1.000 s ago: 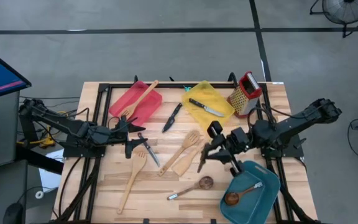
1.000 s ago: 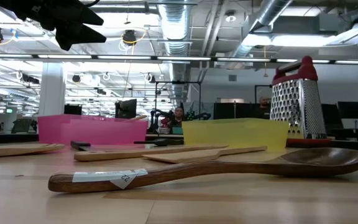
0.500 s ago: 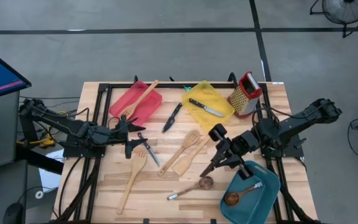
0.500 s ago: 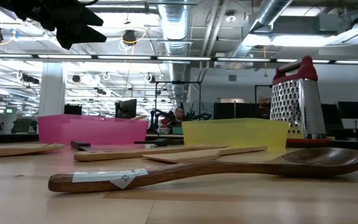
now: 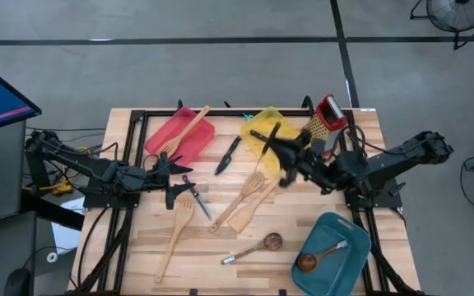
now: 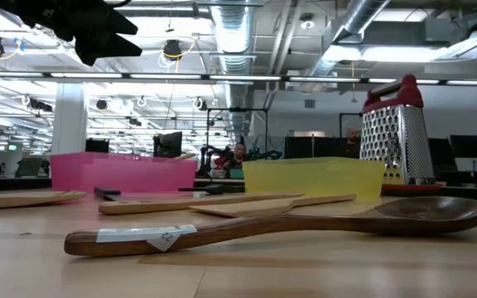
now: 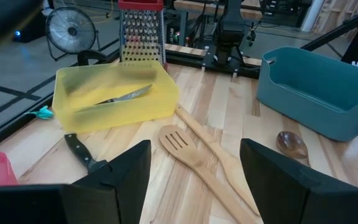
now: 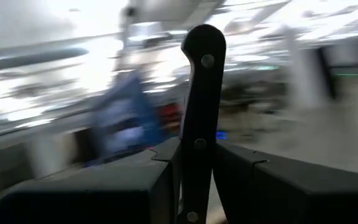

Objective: Pick & Place Kitchen Items
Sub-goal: Put the right black knife into the yellow bin

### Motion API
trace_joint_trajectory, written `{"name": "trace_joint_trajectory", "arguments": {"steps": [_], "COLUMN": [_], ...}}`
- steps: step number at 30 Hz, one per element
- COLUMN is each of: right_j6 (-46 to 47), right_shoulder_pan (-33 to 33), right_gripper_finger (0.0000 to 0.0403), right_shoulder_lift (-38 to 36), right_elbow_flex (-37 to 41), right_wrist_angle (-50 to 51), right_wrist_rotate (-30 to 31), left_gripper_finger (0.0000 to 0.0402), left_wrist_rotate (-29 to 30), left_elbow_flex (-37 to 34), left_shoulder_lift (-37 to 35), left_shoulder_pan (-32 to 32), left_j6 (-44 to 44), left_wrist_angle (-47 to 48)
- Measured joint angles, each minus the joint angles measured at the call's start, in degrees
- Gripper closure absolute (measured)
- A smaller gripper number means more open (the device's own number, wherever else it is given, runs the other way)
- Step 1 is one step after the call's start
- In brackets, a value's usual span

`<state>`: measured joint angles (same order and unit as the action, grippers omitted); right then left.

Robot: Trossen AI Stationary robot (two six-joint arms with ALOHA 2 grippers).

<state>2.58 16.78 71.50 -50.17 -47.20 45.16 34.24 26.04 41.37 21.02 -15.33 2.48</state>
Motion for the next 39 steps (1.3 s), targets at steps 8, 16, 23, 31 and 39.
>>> {"name": "trace_joint_trajectory", "arguments": {"steps": [8,16,23,31,39], "right_j6": [0.3,-3.0,-8.4,-1.9,11.5], "right_shoulder_pan": [-5.0,-8.8,-13.0,-21.0,-34.0], "right_gripper_finger": [0.0335,0.0335,0.0335,0.0335,0.0335], "right_shoulder_lift": [1.1,3.6,3.5,3.6,8.6], "right_elbow_flex": [0.1,0.0,-0.1,-10.9,-20.9], "right_wrist_angle": [0.5,0.4,4.3,36.0,65.9], "right_wrist_rotate": [19.1,23.9,24.2,18.4,-2.8], "left_gripper_finger": [0.0174,0.0174,0.0174,0.0174,0.0174], "left_wrist_rotate": [0.0,0.0,0.0,0.0,0.0], "left_elbow_flex": [0.0,0.0,0.0,0.0,0.0], "left_shoulder_lift": [0.0,0.0,0.0,0.0,0.0], "left_shoulder_pan": [0.0,0.0,0.0,0.0,0.0], "left_j6": [-0.1,-0.3,-0.3,-0.3,-0.3], "left_wrist_angle": [-0.1,-0.3,-0.3,-0.3,-0.2]}}
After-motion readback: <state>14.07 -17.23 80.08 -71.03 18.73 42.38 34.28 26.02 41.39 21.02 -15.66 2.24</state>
